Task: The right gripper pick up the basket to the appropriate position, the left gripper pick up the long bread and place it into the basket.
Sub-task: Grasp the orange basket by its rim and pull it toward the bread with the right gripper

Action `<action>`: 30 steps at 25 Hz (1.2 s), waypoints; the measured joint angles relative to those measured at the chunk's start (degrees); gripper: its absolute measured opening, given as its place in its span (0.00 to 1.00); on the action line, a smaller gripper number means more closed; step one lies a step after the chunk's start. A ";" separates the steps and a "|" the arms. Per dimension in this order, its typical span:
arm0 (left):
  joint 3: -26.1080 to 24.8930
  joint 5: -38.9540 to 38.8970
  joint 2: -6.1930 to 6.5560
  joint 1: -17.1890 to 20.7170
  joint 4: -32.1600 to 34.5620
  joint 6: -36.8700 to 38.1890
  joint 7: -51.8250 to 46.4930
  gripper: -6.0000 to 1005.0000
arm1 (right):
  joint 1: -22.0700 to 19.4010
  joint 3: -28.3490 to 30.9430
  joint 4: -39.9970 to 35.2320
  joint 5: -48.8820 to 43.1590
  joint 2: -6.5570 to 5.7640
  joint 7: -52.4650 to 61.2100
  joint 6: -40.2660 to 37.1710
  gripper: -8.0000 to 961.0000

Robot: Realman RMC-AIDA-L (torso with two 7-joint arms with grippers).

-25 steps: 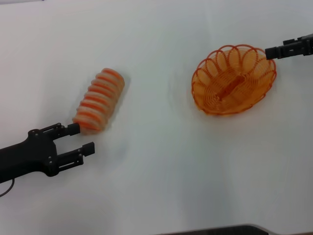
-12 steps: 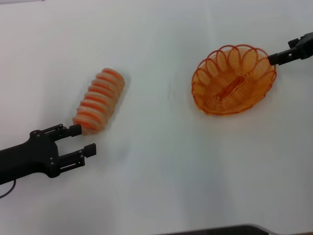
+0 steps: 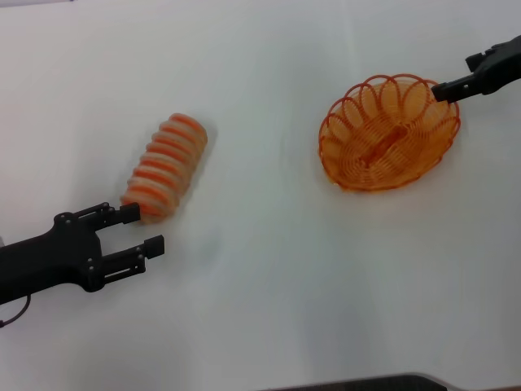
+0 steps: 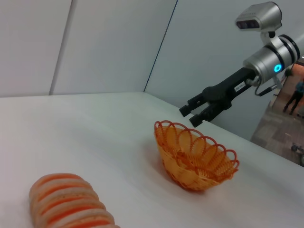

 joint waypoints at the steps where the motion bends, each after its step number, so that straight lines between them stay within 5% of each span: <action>1: -0.01 0.00 0.00 -0.03 0.00 -0.01 0.01 0.72 | 0.00 -0.09 0.09 0.00 0.46 -0.57 0.73 0.90; 5: 0.00 0.01 0.00 -0.31 0.00 -0.06 0.00 0.72 | 0.03 -1.38 1.10 0.01 1.59 -1.71 3.46 0.89; 30: -0.43 -0.04 0.18 -0.69 0.00 -0.53 -0.05 0.72 | -0.70 -4.49 6.43 0.69 3.41 -2.40 16.42 0.87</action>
